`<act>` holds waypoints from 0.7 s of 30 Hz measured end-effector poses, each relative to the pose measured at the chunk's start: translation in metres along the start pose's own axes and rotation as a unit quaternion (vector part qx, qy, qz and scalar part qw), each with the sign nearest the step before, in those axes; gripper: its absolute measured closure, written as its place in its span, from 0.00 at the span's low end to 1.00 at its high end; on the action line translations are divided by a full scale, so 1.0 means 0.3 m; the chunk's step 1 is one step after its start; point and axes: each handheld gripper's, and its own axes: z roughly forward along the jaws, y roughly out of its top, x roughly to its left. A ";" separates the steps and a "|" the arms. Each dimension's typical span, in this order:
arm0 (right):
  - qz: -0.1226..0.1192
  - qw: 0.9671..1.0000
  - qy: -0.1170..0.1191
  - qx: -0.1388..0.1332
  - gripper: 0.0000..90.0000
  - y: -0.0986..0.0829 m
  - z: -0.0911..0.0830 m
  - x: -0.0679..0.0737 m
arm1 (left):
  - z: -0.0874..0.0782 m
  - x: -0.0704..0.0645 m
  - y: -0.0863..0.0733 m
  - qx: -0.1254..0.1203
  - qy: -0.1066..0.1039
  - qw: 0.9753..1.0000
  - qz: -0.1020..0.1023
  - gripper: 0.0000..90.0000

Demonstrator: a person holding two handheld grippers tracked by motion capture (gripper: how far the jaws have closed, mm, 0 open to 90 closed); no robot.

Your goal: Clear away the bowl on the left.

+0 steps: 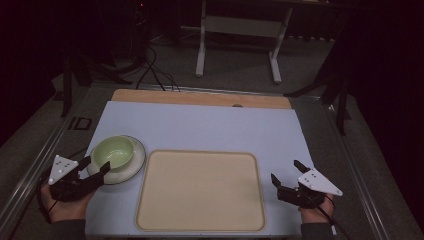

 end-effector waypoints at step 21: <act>-0.006 1.000 0.007 -0.007 0.15 0.001 0.006 0.008 | -0.003 0.021 0.027 -0.015 0.011 1.000 -0.019 0.38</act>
